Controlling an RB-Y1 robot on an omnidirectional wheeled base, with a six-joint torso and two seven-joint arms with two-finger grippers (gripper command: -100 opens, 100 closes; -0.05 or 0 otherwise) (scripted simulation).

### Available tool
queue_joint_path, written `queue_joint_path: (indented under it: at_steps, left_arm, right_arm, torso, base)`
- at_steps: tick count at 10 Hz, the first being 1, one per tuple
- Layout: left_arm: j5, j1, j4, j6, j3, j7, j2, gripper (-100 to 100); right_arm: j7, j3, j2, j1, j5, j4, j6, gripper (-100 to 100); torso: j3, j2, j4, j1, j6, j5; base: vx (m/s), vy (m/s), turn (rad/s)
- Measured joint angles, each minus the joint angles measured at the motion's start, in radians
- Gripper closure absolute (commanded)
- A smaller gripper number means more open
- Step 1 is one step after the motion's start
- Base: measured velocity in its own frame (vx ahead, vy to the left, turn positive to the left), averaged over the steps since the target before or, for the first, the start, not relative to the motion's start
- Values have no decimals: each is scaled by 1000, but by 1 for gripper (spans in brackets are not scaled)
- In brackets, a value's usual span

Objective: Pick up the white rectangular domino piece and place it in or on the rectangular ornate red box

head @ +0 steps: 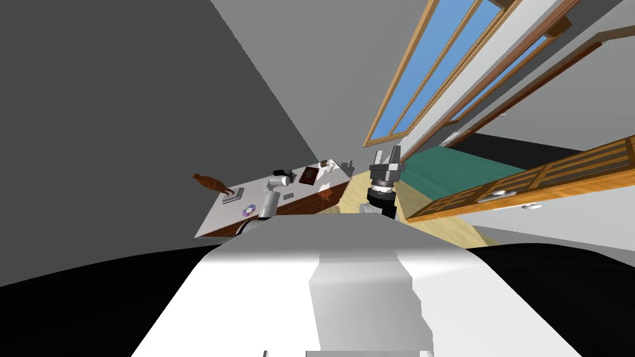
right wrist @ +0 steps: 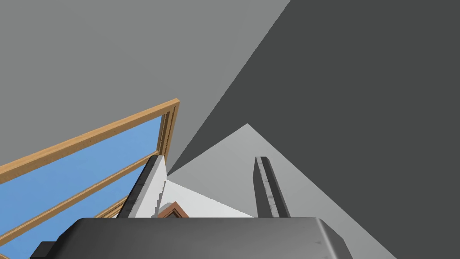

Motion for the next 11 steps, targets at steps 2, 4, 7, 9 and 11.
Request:
queue_joint_path:
  at_steps: [2, 4, 7, 9, 11]
  left_arm:
    - [-2, -11, 27, 52, 5, 7, -2, -100]
    - [5, -25, 64, 101, 19, 12, 2, -100]
    - [8, -58, 156, 163, 41, 24, 4, -100]
    - [7, -67, 178, 202, 46, 31, 3, -100]
    - [9, -80, 218, 246, 58, 37, 5, -100]
  right_arm:
    - [0, 0, 0, 0, 0, 0, 0, 0]
    - [0, 0, 0, 0, 0, 0, 0, 0]
    - [0, 0, 0, 0, 0, 0, 0, 0]
    - [0, 0, 0, 0, 0, 0, 0, 0]
    - [0, 0, 0, 0, 0, 0, 0, 0]
  torso:
    - [0, 0, 0, 0, 0, 0]
    - [0, 0, 0, 0, 0, 0]
    - [0, 0, 0, 1, 0, 0]
    - [0, 0, 0, 0, -1, 0]
    - [0, 0, 0, 0, 0, 0]
  base:
    - [-2, 9, -41]
    - [-2, 19, -61]
    - [-5, 25, -59]
    - [-3, 14, -39]
    - [-6, 25, -65]
